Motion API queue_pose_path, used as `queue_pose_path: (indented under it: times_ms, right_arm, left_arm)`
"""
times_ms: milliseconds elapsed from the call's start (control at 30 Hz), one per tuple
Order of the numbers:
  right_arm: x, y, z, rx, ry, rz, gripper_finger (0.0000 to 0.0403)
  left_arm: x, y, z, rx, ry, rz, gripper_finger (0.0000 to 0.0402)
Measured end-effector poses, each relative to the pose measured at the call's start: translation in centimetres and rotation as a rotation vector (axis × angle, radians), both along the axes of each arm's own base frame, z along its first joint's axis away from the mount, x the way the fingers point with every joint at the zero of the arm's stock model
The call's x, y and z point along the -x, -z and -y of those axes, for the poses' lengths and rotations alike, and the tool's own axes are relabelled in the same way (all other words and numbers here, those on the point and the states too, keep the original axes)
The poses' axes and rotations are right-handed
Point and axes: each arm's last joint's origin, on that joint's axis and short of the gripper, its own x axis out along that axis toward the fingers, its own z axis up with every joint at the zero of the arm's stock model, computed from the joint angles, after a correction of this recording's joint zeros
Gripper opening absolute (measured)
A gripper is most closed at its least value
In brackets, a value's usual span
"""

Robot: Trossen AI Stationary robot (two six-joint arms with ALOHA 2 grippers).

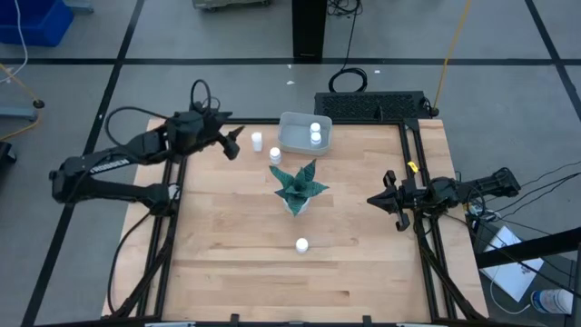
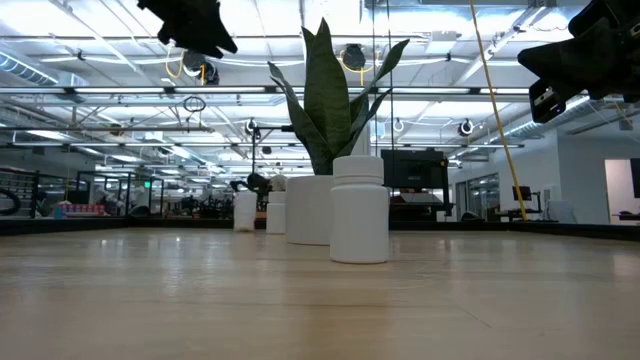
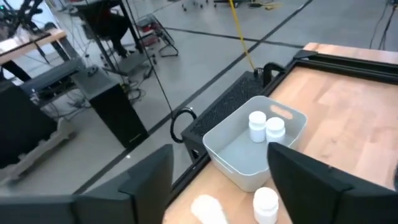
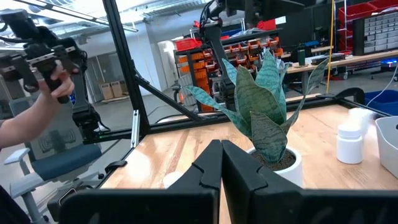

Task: Pick and place pill bottles into a basket
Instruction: Put the white medicine bottle into the gray bin

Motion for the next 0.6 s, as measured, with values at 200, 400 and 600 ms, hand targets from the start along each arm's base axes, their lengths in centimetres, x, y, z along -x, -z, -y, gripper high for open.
queue_pose_path:
  times_ms: [200, 400, 600]
  right_arm:
    - [0.0, 0.0, 0.0, 0.000, 0.000, 0.000, 0.0000]
    - [0.0, 0.0, 0.0, 0.000, 0.000, 0.000, 0.0000]
    - [0.0, 0.0, 0.0, 0.000, 0.000, 0.000, 0.0000]
  left_arm:
    - [-0.9, 1.6, -1.6, 0.135, 0.090, -0.050, 0.0302]
    - [-4.0, 6.5, -2.9, 0.256, 0.141, -0.255, 0.0291]
    - [-5.7, 12.2, -4.6, 0.247, 0.154, -0.423, 0.0270]
